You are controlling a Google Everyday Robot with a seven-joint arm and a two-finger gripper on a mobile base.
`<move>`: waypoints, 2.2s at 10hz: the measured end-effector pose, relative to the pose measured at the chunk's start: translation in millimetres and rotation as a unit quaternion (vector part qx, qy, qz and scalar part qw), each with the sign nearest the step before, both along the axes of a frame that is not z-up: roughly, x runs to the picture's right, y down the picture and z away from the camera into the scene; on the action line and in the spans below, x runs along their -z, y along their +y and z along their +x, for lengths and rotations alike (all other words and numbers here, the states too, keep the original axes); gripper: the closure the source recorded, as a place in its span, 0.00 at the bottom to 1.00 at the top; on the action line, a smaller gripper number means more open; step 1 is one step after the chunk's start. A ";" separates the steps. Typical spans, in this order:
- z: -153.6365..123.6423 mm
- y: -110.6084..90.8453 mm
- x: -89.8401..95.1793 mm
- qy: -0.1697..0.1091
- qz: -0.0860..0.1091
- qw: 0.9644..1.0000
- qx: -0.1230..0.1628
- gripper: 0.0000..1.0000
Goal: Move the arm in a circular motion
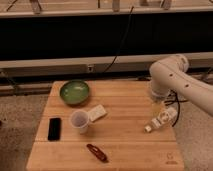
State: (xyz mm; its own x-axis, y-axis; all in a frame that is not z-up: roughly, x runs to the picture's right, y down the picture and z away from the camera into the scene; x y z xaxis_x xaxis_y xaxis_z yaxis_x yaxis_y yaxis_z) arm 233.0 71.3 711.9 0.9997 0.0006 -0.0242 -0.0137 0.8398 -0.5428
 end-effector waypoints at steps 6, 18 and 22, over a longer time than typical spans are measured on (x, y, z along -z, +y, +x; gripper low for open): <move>-12.5 -13.6 -14.2 -0.007 0.000 1.000 0.016 0.20; -43.5 -28.1 -34.6 -0.027 -0.001 0.998 0.055 0.20; -61.5 -36.1 -45.5 -0.035 0.002 0.997 0.065 0.20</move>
State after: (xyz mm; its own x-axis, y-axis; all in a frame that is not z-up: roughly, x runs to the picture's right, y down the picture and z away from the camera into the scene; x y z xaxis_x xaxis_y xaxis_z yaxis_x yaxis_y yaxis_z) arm 171.5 35.2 757.4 0.9906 -0.1291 0.0456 0.1334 0.8343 -0.5349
